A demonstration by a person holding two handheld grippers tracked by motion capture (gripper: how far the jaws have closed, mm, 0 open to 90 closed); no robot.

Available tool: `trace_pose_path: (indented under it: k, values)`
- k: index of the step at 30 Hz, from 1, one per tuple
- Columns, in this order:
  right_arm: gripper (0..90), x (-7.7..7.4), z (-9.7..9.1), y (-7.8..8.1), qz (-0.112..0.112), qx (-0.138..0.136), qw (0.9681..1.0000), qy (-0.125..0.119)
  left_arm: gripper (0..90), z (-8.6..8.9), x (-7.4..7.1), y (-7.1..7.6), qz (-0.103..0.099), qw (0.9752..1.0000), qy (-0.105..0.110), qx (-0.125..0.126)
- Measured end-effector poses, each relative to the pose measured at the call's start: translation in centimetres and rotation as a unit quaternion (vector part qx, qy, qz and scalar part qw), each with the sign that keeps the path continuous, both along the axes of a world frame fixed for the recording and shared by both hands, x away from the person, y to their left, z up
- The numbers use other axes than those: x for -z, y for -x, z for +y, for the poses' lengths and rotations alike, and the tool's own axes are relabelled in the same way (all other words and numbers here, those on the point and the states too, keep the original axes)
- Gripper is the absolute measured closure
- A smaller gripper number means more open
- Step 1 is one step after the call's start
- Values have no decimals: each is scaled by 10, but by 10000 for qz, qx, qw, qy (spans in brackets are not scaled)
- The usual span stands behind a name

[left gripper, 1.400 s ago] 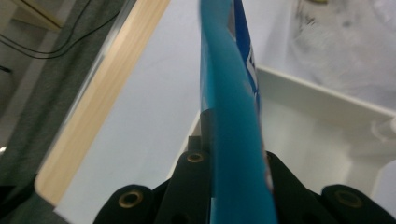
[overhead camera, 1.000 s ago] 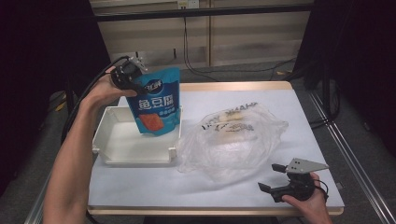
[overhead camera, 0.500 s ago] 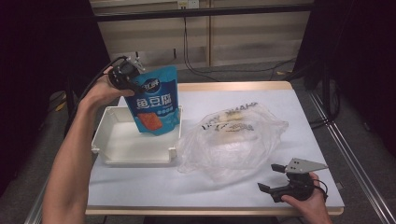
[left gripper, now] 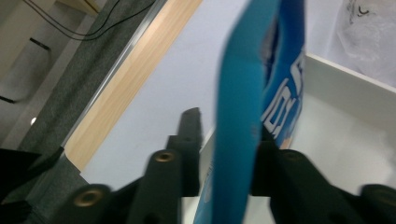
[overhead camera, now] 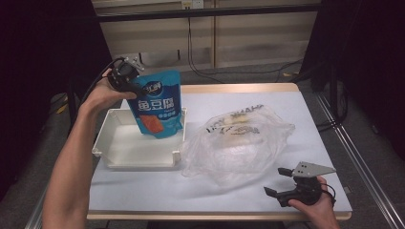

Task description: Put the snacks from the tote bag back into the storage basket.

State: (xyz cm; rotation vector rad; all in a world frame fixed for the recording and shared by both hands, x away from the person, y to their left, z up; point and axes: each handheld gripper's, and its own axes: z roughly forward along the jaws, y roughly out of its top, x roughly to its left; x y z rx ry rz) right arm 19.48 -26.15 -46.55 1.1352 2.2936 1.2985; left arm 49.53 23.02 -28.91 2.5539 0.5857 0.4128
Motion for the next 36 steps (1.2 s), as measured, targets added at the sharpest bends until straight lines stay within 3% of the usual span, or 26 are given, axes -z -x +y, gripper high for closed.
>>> trace_pose_path:
  k: [6, 9, 11, 17, 20, 22, 24, 27, 31, 33, 36]
  values:
    - [120, 1, 1, -1, 24, -33, 10000, -12, 562, 2, 2, 2, -8, 9996, 139, -237]
    - [120, 1, 3, -2, 28, -66, 10000, -11, 542, 4, 1, 3, 91, 9992, 299, -244]
    - [120, 2, 2, -2, 25, -55, 10000, -22, 524, 5, 1, 4, 22, 9992, 283, -289]
    - [120, 3, 0, -5, 31, -26, 10000, -51, 444, 6, 0, 5, 72, 9989, 382, -264]
    - [120, 3, 0, -6, 50, -41, 10000, -57, 389, 7, 1, 5, 106, 9976, 620, -291]
    - [120, 3, 0, -7, 44, -60, 10000, -50, 435, 9, 2, 6, 31, 9981, 520, -318]
    - [120, 3, 1, -7, 25, -70, 10000, -42, 415, 11, 4, 8, 39, 9969, 704, -351]
    - [120, 2, 1, -5, 19, -67, 10000, -25, 343, 12, 5, 12, 48, 9963, 800, -325]
    - [121, 0, 3, -1, -3, -84, 10000, -9, 302, 12, 5, 14, 29, 9963, 796, -308]
    - [121, 0, 5, 0, 0, -85, 10000, 21, 306, 11, 3, 13, -88, 9960, 799, -383]
    - [121, 0, 6, 0, 3, -106, 9999, 40, 306, 12, 0, 9, -55, 9962, 785, -370]
